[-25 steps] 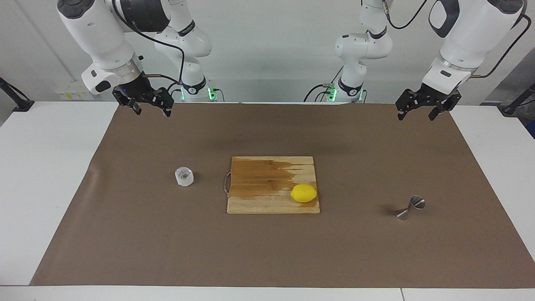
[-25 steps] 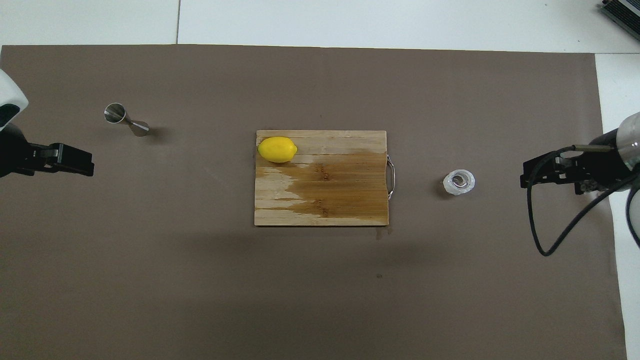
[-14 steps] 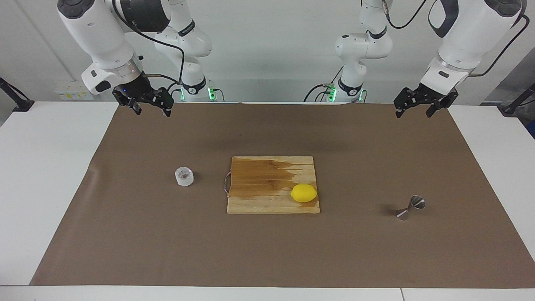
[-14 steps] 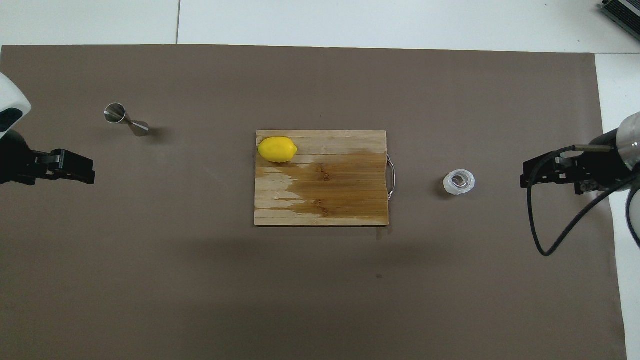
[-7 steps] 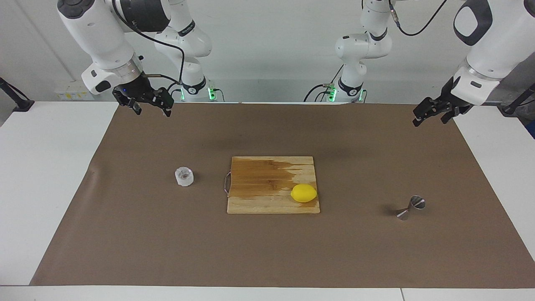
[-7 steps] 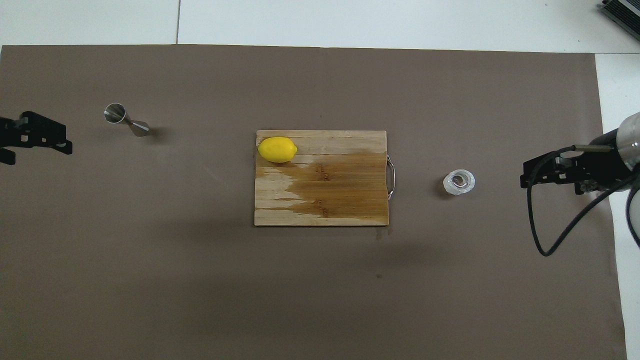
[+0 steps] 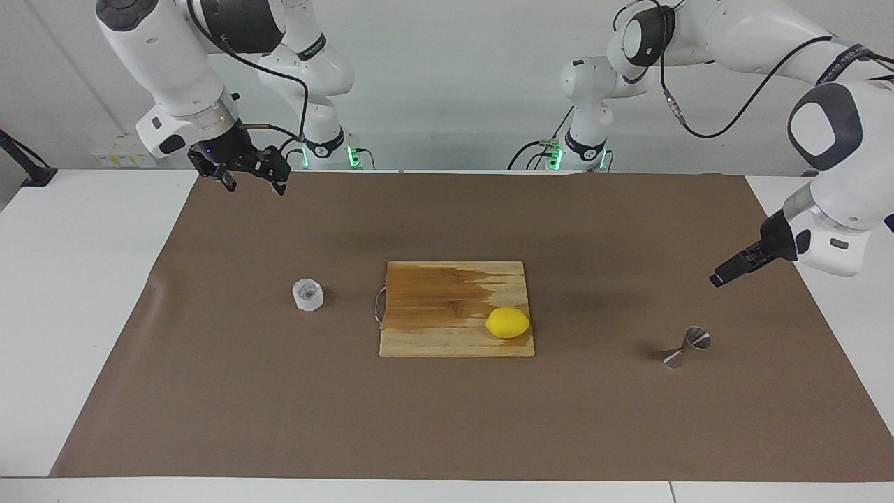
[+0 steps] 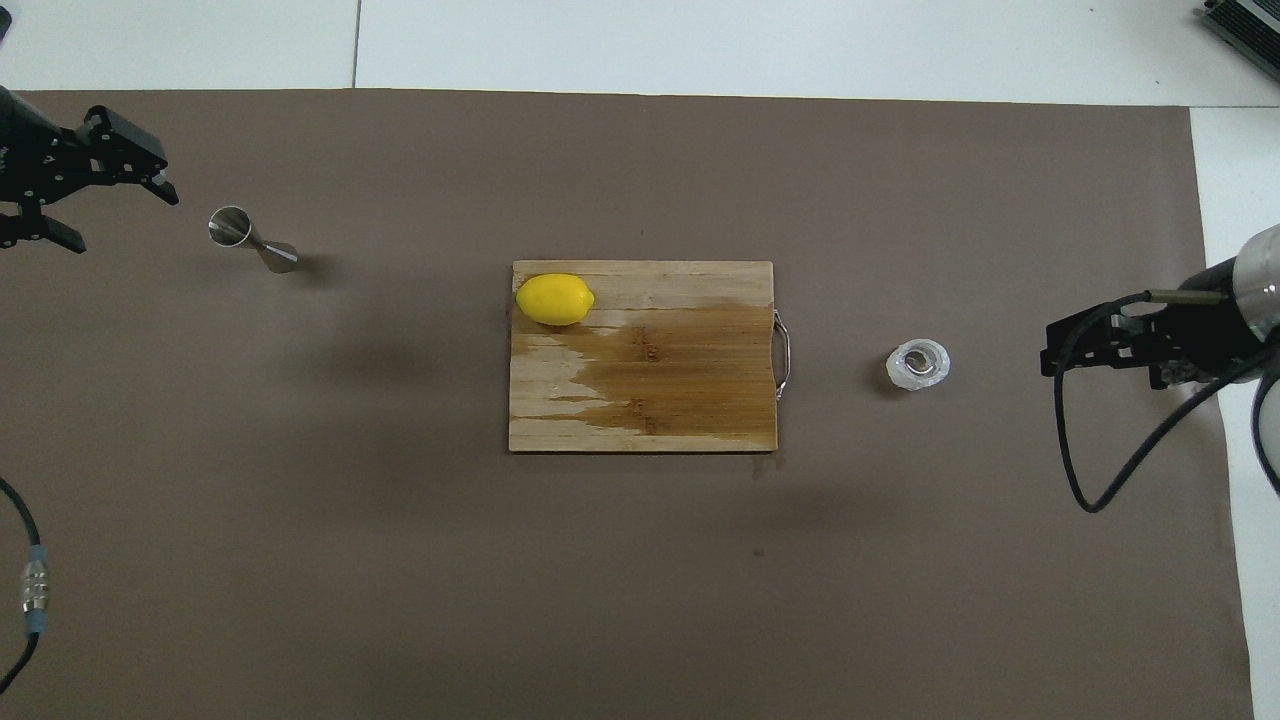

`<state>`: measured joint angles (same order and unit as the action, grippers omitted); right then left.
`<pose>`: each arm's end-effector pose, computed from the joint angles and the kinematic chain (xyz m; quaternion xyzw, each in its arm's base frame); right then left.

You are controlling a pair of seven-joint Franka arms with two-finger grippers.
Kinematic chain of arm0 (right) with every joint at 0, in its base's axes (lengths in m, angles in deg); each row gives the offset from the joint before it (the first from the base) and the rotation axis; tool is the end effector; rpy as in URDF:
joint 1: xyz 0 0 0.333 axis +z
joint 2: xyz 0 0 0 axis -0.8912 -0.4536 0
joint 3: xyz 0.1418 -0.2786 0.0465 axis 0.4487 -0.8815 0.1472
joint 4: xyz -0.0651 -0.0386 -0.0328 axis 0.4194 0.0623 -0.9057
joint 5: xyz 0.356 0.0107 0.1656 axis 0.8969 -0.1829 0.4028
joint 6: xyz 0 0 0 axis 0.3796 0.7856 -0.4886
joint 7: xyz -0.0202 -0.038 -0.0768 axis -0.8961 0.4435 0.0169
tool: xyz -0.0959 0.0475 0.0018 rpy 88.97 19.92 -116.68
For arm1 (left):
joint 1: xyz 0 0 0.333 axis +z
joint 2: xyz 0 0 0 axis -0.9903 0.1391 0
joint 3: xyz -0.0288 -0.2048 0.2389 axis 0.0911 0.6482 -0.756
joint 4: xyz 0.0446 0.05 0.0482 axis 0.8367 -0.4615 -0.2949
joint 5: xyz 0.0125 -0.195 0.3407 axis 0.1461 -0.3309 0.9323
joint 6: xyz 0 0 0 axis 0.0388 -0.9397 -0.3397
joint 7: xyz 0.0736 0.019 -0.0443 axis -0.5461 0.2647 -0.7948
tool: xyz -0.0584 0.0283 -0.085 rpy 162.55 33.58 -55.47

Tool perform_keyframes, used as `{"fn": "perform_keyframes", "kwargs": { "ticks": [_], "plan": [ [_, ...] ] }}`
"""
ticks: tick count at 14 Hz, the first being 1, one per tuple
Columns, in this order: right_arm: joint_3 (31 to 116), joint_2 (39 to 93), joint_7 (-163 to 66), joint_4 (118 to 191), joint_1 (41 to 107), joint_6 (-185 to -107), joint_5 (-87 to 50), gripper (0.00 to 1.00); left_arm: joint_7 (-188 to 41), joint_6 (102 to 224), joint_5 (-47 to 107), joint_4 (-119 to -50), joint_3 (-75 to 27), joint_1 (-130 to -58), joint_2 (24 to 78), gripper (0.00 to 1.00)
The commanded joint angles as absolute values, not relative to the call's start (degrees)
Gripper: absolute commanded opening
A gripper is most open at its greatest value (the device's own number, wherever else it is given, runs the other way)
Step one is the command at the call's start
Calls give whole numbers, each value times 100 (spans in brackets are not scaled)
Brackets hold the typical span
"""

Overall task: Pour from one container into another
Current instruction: 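Move the left gripper open toward the small metal jigger cup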

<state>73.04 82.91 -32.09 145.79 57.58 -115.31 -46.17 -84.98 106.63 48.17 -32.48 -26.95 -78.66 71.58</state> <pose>0.5383 0.0193 0.5977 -0.9961 0.0647 0.0566 0.0219 0.6888 0.0265 0.5420 0.9637 0.2537 -0.0664 0.0507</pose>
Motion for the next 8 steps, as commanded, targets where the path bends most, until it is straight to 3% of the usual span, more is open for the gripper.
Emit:
{"fn": "perform_keyframes", "kwargs": {
  "ticks": [1,8],
  "plan": [
    [7342,8303,-3168,14578,5705,-11500,-4668,100,-9487,10873,4200,-2831,-2695,-7569,7656,100],
    [7350,8294,-3168,14578,5705,-11500,-4668,100,-11920,11575,2705,-2866,-2643,-6900,8342,100]
  ]
}}
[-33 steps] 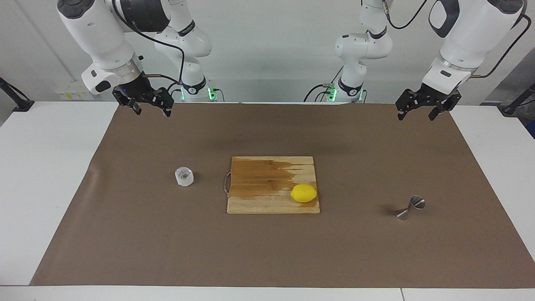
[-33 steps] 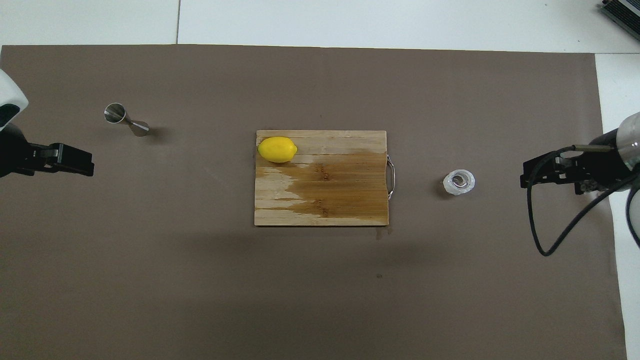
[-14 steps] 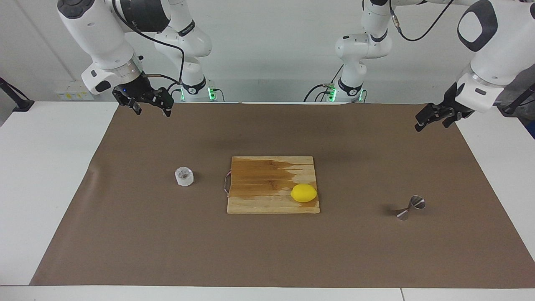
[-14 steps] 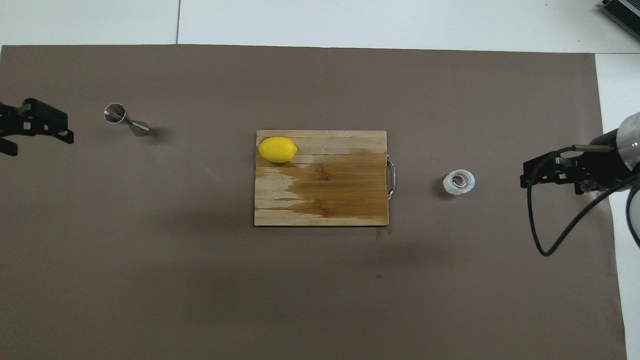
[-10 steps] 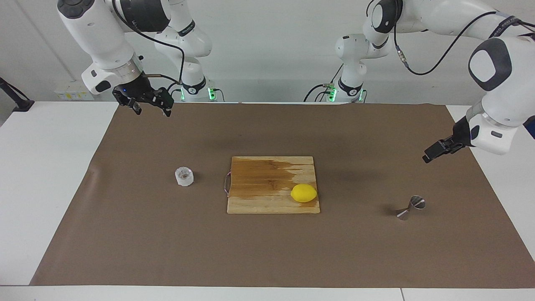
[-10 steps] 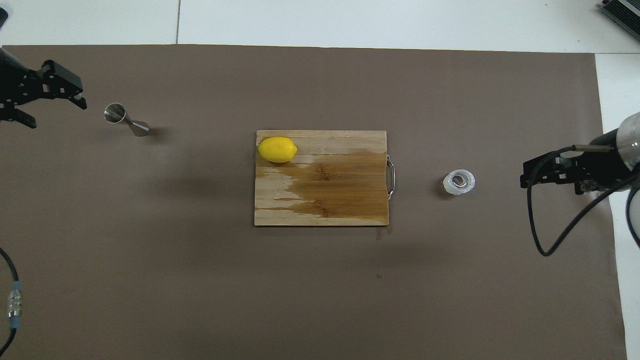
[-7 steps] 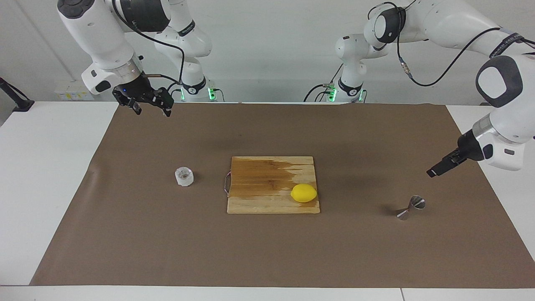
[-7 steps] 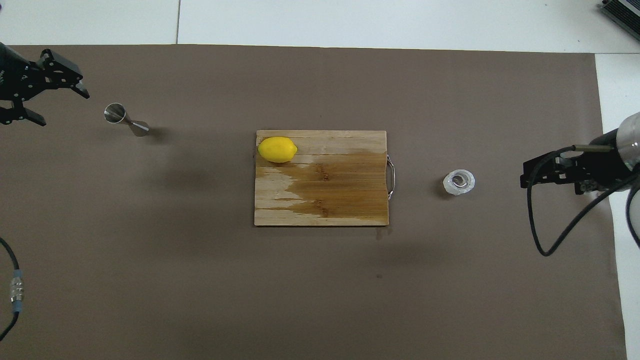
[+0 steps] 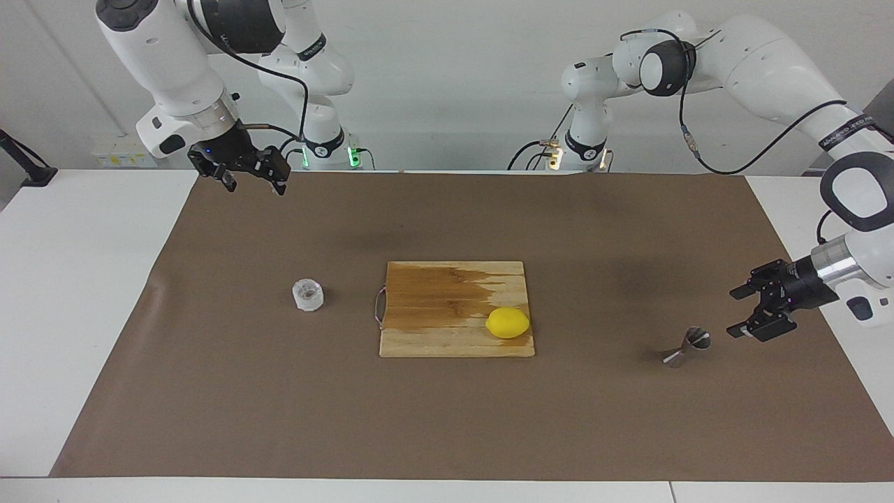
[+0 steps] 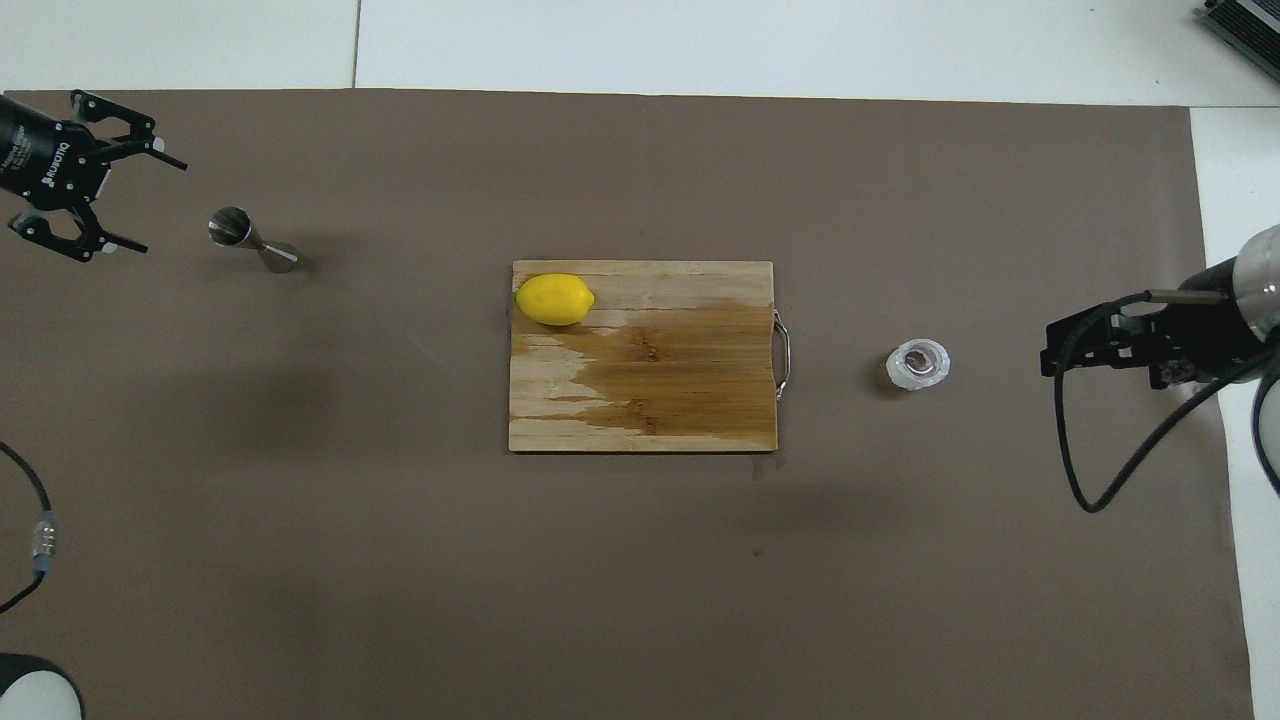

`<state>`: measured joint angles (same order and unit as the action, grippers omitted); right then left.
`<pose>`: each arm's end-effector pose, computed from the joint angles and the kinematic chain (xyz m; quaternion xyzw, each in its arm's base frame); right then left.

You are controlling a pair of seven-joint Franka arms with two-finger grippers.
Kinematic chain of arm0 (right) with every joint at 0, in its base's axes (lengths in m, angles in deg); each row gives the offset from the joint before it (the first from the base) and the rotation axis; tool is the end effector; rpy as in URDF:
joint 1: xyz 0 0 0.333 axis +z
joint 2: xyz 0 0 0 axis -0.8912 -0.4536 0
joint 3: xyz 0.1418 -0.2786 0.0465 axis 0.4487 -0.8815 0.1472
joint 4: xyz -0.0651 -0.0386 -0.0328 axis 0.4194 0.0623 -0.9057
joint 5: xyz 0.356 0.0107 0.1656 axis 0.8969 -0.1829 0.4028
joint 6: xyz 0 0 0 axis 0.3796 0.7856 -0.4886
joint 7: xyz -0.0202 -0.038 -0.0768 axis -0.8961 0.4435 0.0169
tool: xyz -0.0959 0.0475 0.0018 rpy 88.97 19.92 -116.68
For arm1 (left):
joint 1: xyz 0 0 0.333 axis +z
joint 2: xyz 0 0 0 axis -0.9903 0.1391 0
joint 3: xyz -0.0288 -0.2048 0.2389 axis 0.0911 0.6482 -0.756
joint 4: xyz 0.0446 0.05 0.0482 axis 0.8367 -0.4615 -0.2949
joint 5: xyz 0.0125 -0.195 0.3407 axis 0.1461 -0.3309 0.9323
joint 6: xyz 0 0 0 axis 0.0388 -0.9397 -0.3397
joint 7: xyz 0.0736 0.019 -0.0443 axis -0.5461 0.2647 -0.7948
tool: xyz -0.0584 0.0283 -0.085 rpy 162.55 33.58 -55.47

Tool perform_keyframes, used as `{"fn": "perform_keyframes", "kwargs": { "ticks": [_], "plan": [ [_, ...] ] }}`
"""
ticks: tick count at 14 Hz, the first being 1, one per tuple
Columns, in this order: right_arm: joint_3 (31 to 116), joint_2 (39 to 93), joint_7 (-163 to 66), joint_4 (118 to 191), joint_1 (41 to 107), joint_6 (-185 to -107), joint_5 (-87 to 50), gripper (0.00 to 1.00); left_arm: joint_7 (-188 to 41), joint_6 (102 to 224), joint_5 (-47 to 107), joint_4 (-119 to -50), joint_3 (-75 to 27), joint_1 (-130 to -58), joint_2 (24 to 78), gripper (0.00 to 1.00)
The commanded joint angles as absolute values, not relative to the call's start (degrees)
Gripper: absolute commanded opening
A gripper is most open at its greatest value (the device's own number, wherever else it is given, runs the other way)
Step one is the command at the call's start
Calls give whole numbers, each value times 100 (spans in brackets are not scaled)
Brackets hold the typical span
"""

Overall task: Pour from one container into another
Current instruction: 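Move the left gripper open toward the small metal jigger cup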

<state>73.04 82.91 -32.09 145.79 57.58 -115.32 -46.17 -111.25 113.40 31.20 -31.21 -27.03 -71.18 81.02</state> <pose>0.5383 0.0193 0.5978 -0.9961 0.0647 0.0565 0.0219 0.7266 0.0954 0.4524 0.8228 0.5244 -0.1361 0.1717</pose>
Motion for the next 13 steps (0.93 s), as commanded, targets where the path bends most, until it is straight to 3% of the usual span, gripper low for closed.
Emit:
{"fn": "perform_keyframes", "kwargs": {
  "ticks": [1,5,9,13],
  "plan": [
    [7350,8303,-3168,14578,5705,-11500,-4668,100,-12177,11795,2477,-2927,-2599,-6812,8360,100],
    [7350,8303,-3168,14578,5705,-11500,-4668,100,-12985,12323,2002,-3488,-2651,-6821,8255,100],
    [7350,8303,-3168,14578,5705,-11500,-4668,100,-13331,13062,1552,-4517,-2713,-6812,7833,100],
    [7350,8303,-3168,14578,5705,-11500,-4668,100,-13340,12984,1560,-4562,-2713,-6794,7938,100]
  ]
}}
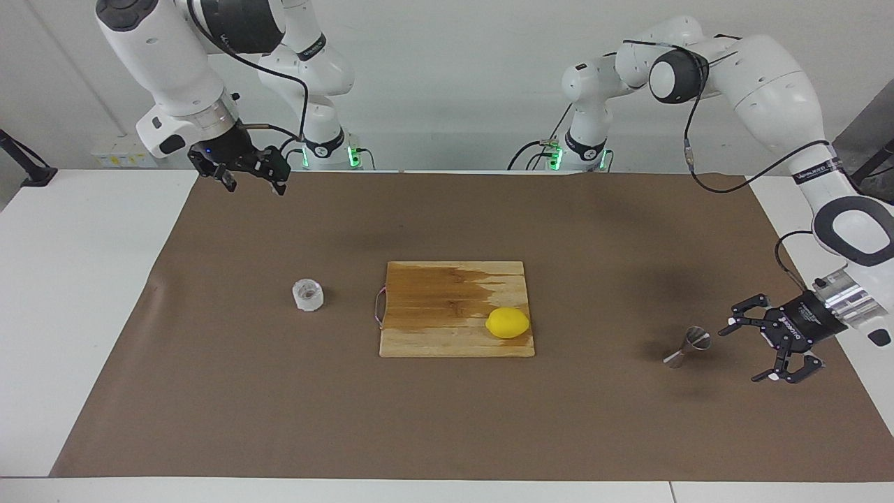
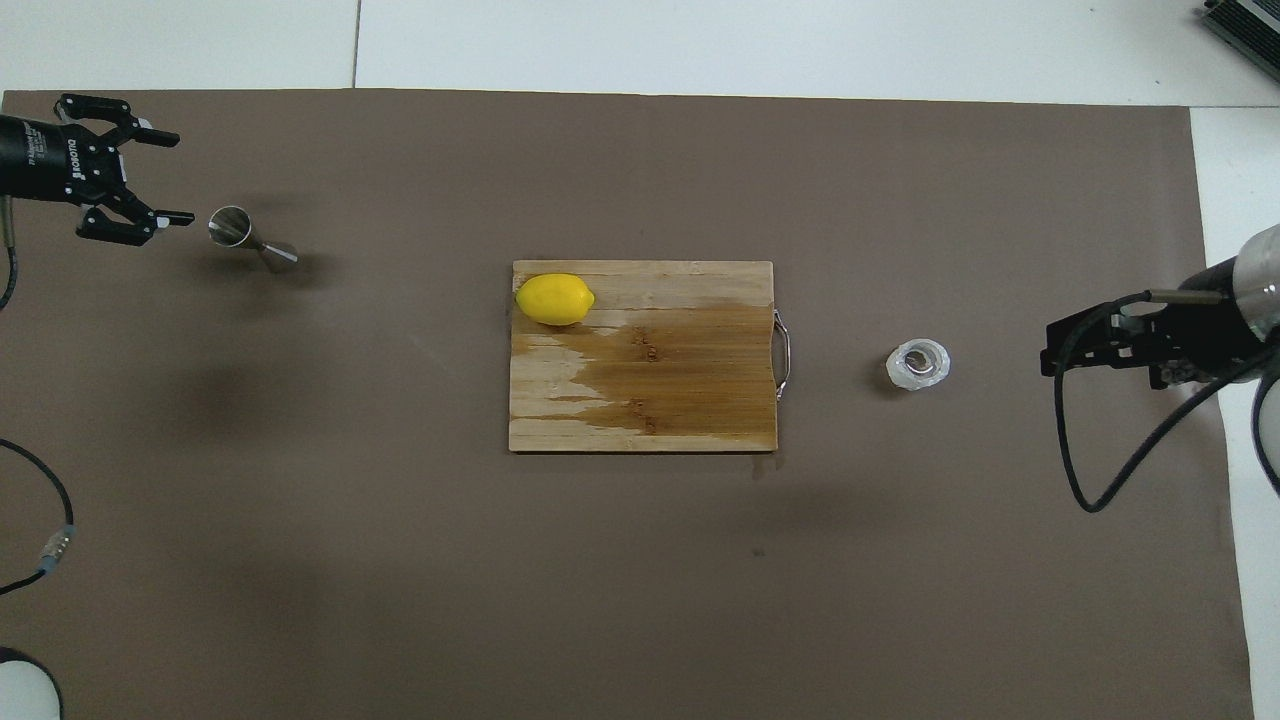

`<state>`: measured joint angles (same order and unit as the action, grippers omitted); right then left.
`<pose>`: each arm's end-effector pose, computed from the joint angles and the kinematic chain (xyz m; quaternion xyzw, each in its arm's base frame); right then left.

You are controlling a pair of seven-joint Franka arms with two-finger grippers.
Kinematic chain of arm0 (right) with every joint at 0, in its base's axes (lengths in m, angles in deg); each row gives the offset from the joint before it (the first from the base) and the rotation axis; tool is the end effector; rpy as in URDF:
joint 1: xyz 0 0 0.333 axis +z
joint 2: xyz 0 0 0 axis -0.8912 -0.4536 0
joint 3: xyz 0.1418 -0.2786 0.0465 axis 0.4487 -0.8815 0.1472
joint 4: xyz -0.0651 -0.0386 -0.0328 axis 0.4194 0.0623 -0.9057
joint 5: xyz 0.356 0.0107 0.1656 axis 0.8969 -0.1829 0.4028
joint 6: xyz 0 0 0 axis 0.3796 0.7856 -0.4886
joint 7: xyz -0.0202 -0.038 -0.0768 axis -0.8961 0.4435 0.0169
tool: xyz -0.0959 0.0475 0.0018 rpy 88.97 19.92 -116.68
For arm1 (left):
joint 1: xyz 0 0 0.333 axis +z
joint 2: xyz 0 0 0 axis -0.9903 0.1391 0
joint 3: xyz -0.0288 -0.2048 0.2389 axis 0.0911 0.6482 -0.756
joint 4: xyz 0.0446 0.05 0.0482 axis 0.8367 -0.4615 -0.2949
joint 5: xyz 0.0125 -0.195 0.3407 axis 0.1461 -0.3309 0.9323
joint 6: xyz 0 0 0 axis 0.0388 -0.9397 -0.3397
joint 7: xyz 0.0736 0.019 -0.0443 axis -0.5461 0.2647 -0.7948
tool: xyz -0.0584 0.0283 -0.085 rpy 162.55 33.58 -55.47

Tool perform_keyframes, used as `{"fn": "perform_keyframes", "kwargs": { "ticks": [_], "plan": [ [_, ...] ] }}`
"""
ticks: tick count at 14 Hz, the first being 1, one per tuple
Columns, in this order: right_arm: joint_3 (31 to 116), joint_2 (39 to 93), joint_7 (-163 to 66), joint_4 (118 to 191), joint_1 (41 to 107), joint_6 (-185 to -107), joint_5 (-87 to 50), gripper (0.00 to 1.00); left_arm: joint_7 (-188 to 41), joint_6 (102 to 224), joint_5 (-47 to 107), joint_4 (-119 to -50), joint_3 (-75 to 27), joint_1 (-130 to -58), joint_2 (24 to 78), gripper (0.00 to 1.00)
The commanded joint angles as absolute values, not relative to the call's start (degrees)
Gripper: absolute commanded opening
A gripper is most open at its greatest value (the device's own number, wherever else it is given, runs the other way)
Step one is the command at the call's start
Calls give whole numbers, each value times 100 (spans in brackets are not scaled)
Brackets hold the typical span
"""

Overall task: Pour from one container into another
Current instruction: 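Move the left gripper open toward the small metal jigger cup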

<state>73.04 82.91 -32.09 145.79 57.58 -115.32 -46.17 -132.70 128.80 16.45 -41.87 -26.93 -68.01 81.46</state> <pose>0.5383 0.0193 0.5978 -0.9961 0.0647 0.0565 0.0219 0.7364 0.1315 0.3881 0.6118 0.7225 -0.1852 0.2636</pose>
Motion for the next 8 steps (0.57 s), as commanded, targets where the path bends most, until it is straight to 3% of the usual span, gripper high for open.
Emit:
{"fn": "perform_keyframes", "kwargs": {
  "ticks": [1,8],
  "plan": [
    [7350,8303,-3168,14578,5705,-11500,-4668,100,-13340,12975,1560,-4623,-2722,-6794,7938,100],
    [7350,8303,-3168,14578,5705,-11500,-4668,100,-13278,13211,1604,-5273,-2722,-6794,7938,100]
  ]
}}
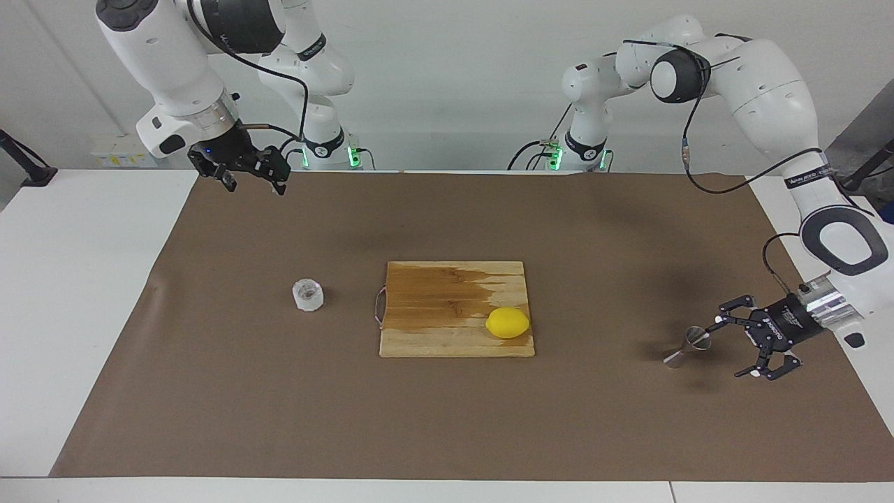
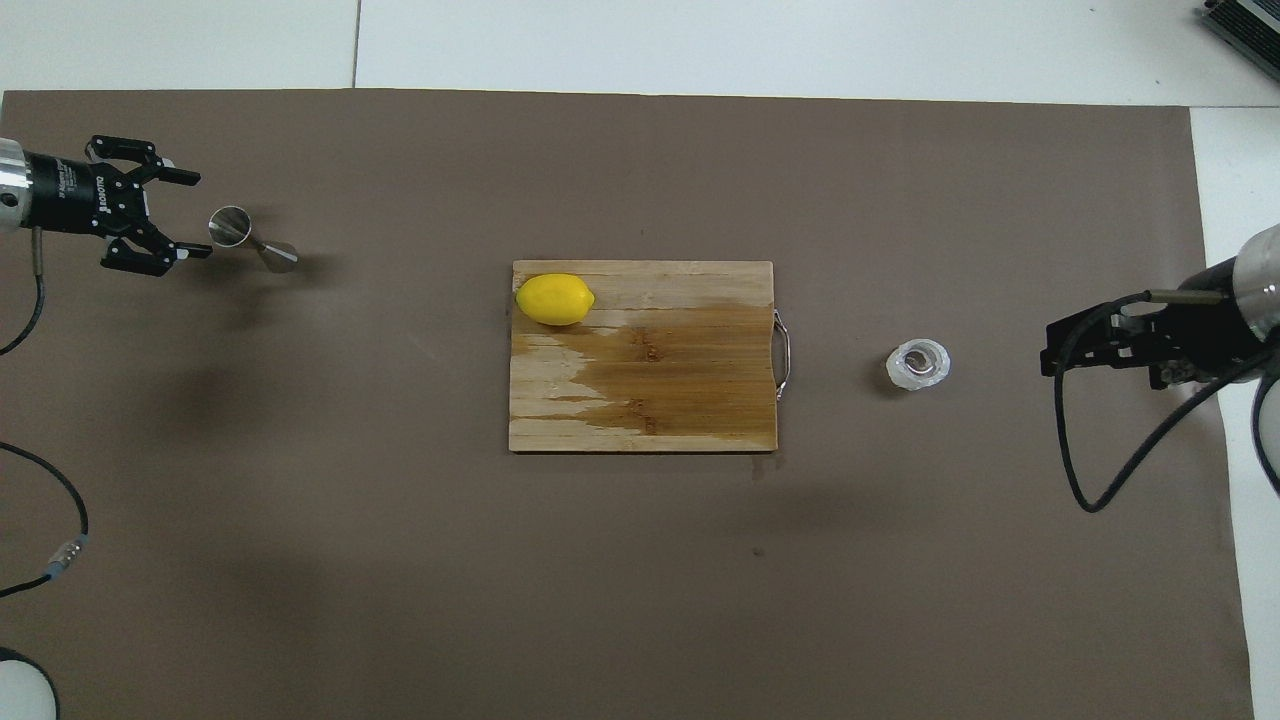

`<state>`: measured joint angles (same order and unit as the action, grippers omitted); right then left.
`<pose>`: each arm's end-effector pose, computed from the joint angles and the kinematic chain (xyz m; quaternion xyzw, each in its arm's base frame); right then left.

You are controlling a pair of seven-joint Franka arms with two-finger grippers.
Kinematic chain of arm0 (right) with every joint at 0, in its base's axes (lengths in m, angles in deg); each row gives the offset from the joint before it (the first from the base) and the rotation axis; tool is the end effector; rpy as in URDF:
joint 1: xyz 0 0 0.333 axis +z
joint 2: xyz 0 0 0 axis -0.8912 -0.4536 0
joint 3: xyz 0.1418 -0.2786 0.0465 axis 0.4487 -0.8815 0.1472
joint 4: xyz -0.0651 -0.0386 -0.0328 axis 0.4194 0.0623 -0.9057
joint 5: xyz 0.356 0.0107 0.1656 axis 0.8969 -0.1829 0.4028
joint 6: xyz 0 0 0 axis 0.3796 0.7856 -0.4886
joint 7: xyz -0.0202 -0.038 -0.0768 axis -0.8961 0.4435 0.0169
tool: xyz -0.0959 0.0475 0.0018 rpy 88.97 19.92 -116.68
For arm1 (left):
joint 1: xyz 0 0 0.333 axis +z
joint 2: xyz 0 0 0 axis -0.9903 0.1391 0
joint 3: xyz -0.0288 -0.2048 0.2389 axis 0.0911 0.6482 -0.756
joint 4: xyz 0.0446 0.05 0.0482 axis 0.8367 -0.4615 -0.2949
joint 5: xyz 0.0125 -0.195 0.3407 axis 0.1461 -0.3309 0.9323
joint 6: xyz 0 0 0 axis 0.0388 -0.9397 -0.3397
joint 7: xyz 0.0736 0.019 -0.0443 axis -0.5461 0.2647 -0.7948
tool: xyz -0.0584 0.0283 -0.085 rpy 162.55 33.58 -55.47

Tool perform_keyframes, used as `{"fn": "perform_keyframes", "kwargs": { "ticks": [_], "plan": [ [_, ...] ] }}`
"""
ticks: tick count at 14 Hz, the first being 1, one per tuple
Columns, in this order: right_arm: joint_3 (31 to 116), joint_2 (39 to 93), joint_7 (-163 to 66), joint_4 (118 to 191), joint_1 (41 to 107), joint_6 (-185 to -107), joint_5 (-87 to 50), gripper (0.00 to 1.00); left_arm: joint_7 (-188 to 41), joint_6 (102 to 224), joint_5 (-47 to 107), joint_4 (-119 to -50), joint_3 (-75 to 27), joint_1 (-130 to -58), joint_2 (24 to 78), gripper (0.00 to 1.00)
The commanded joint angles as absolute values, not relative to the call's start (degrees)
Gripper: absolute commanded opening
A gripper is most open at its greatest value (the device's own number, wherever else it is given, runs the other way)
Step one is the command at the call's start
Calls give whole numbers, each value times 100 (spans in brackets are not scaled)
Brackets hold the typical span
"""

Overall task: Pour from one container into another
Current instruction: 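Move the left gripper open toward the small metal jigger cup, then close the left gripper on the metal jigger and lift it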

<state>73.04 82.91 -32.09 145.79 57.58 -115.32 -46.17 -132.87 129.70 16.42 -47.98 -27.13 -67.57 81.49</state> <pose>0.5383 0.0193 0.5978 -0.9961 0.0647 0.0565 0.0219 0.7203 0.1364 0.3383 0.5916 0.7392 -0.2179 0.2368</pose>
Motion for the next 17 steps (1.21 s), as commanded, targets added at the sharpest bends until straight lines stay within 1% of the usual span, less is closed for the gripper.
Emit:
{"fn": "perform_keyframes", "kwargs": {
  "ticks": [1,6,13,17],
  "plan": [
    [7350,8303,-3168,14578,5705,-11500,-4668,100,-13261,13273,1622,-5422,-2722,-6803,7903,100],
    [7350,8303,-3168,14578,5705,-11500,-4668,100,-12778,13546,1543,-6021,-2669,-6917,7736,100],
    [7350,8303,-3168,14578,5705,-11500,-4668,100,-12540,13467,1121,-6091,-2643,-6891,7666,100],
    [7350,8303,-3168,14578,5705,-11500,-4668,100,-12374,13564,823,-6346,-2652,-6908,7578,100]
  ]
}}
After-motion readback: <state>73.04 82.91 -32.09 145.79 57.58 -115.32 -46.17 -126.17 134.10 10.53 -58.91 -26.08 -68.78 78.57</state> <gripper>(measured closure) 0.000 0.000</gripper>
